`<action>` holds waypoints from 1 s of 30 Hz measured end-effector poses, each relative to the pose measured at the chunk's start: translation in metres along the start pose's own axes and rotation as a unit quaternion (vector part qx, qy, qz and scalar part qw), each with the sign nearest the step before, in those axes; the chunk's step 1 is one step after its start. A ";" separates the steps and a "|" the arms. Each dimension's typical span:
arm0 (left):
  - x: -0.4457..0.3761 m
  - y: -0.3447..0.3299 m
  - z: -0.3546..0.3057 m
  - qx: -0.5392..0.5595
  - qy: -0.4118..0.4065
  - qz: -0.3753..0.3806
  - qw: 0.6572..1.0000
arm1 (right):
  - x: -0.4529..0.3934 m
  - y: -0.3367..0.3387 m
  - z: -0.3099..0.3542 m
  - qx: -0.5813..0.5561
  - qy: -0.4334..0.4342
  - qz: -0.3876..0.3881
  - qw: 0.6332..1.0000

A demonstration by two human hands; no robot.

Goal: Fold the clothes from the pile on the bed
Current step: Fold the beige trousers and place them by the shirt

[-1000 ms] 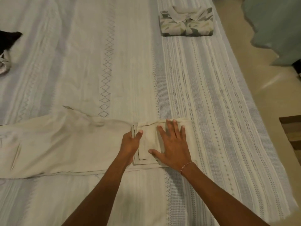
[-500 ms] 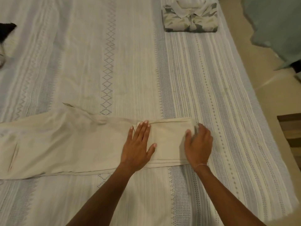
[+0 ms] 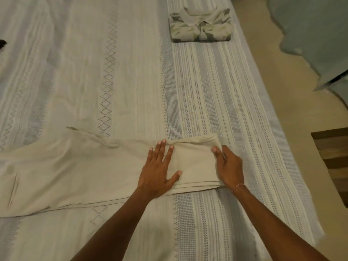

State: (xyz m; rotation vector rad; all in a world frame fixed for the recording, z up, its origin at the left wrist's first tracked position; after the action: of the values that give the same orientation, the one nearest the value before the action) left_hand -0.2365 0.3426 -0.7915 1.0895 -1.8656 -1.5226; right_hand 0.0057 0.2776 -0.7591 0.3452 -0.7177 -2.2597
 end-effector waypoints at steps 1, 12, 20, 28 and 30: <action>-0.007 -0.005 -0.013 0.006 -0.008 0.001 1.000 | -0.009 0.012 -0.006 0.011 0.001 -0.007 1.000; -0.055 -0.027 -0.106 -0.027 0.003 0.036 0.999 | -0.063 0.101 -0.010 0.196 0.091 -0.059 0.975; -0.042 0.095 -0.117 0.644 0.364 0.070 0.669 | -0.002 0.071 0.126 0.169 0.114 -0.031 0.979; -0.010 0.108 0.002 0.690 0.509 0.011 0.514 | 0.069 -0.037 0.147 0.038 0.175 0.226 0.958; 0.002 0.095 0.031 0.679 0.532 0.001 0.506 | 0.071 -0.056 0.128 0.117 0.230 0.123 0.958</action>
State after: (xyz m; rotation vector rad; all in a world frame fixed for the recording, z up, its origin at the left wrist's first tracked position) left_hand -0.2882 0.3639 -0.7086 1.8430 -1.6459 1.0940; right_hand -0.1323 0.3096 -0.6909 0.8176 -0.7307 -1.7692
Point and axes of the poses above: each hand's wrist, its own x-axis away from the middle knuckle, its own y-axis out of the back of the hand, z = x × y, the point moved 3 cm from there along -x, towards the middle knuckle, and after that the axes turned 15 degrees about -z, right-handed, at the moved point
